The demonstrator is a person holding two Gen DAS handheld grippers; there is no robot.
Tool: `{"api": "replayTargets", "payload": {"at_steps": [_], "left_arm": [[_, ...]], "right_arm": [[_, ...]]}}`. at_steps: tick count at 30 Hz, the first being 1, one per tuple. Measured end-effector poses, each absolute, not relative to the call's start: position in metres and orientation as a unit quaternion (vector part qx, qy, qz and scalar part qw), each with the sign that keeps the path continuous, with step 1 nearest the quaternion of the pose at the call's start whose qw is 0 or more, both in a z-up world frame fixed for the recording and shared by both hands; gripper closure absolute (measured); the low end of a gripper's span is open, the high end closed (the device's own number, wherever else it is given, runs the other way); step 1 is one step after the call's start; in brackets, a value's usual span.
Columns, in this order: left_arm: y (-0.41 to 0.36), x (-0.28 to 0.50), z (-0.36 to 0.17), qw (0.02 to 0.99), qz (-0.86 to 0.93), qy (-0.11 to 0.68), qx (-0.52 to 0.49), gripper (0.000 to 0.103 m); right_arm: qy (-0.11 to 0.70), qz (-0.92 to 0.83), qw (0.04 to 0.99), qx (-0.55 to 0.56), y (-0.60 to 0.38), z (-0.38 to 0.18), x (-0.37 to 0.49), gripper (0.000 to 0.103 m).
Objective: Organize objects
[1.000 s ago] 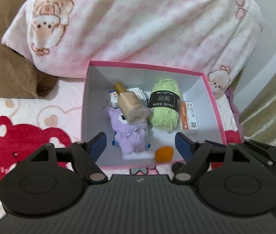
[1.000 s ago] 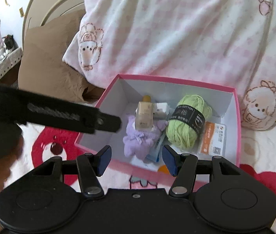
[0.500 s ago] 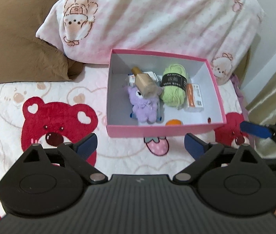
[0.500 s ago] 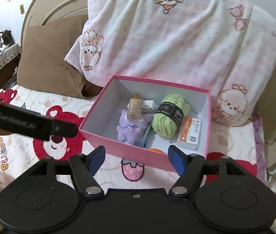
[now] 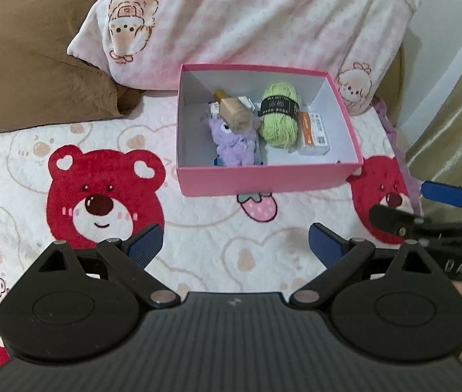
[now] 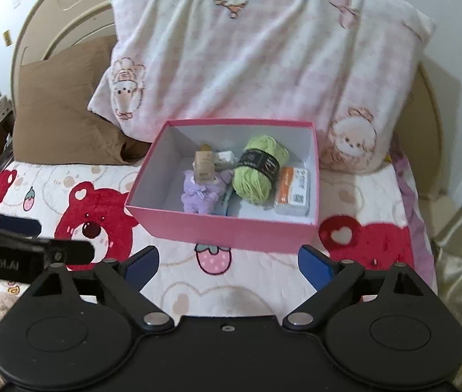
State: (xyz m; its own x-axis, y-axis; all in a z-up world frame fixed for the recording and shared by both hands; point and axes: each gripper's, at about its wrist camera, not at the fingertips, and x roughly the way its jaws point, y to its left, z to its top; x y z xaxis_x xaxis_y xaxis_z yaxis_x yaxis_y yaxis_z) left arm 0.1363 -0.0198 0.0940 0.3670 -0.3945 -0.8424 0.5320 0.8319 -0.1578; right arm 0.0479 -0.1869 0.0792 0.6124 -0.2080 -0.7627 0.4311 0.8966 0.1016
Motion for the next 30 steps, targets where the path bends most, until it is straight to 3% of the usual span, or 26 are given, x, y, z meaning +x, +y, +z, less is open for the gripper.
{"api": "replayTargets", "payload": {"at_steps": [30], "left_arm": [[-0.013, 0.108, 0.073, 0.833, -0.248, 0.487, 0.092, 0.006]], "right_arm": [[0.438, -0.216, 0.864, 0.121, -0.173, 0.054, 0.028, 0.009]]}}
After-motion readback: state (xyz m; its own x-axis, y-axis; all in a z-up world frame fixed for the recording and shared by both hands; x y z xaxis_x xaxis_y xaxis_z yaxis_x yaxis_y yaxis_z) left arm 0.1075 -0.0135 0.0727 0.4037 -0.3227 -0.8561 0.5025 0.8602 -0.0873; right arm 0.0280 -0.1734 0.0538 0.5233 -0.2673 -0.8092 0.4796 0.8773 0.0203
